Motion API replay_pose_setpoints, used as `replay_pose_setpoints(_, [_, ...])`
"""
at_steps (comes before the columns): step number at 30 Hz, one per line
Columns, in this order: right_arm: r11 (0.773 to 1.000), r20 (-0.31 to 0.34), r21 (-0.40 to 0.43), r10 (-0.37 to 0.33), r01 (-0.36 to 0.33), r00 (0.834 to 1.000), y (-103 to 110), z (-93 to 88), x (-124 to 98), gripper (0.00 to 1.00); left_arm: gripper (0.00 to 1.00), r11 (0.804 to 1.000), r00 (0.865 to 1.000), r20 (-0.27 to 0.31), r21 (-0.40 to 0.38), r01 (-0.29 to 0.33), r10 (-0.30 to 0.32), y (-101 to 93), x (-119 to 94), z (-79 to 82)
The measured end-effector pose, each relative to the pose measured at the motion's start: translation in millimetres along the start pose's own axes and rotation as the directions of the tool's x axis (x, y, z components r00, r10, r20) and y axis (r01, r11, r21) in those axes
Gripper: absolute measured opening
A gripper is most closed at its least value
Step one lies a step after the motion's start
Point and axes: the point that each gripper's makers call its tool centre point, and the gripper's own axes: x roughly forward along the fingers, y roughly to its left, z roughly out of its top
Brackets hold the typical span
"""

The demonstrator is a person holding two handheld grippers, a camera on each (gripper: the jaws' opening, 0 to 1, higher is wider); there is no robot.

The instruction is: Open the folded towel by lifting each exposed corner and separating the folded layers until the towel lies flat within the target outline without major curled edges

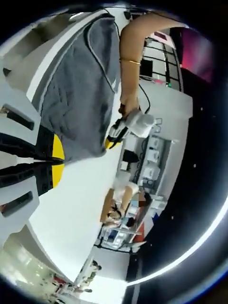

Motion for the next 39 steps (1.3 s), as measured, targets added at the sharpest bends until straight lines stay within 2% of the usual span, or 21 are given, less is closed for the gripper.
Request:
replay_pose_setpoints(1, [1.000,0.001,-0.006,0.006,-0.006,1.000,0.9,0.2,1.1,0.00,0.01,1.000,1.000,0.009,-0.023,0.007,-0.007,-1.7,0.6,1.5])
replay_pose_setpoints(3, [1.000,-0.004,-0.013,0.016,-0.016,1.000,2.1,-0.7,3.4,0.00,0.01,0.999,1.000,0.016,-0.045,0.020,-0.020,-3.3,4.1,2.2])
replay_pose_setpoints(8, [0.998,-0.028,-0.058,0.019,-0.021,0.999,3.2,-6.2,7.2,0.00,0.00,0.998,0.999,-0.009,-0.056,0.036,-0.036,-4.3,15.0,-4.4])
replay_pose_setpoints(12, [0.997,-0.055,-0.069,0.025,-0.029,0.998,4.1,-14.9,10.3,0.00,0.00,0.998,0.999,-0.028,-0.048,0.038,-0.039,-3.7,21.8,-8.6])
replay_pose_setpoints(13, [0.997,-0.062,-0.068,0.028,-0.033,0.998,4.5,-17.3,11.0,0.00,0.00,0.999,0.999,-0.044,-0.035,0.026,-0.027,1.9,21.4,-11.2])
replay_pose_setpoints(17, [0.996,-0.092,-0.074,0.032,-0.039,0.995,5.6,-26.4,12.8,0.00,0.00,0.998,0.997,-0.050,-0.047,0.050,-0.052,-5.3,33.0,-10.1])
replay_pose_setpoints(25, [0.995,-0.109,-0.095,0.028,-0.039,0.994,4.6,-27.6,15.0,0.00,0.00,0.998,0.998,-0.053,-0.048,0.043,-0.045,0.1,36.5,-13.3])
replay_pose_setpoints(29, [0.994,-0.142,-0.106,0.013,-0.028,0.990,3.7,-28.6,14.9,0.00,0.00,0.999,0.997,-0.063,-0.023,0.044,-0.046,-0.4,38.3,-13.2])
replay_pose_setpoints(32, [0.991,-0.174,-0.134,-0.023,-0.001,0.984,1.5,-30.0,13.7,0.00,0.00,0.999,0.996,-0.080,0.028,0.044,-0.042,-0.7,40.3,-12.3])
replay_pose_setpoints(39, [0.989,-0.185,-0.141,-0.079,0.053,0.979,-3.1,-31.7,10.3,0.00,0.00,0.999,0.995,-0.089,0.031,0.045,-0.042,-0.2,38.8,-12.4])
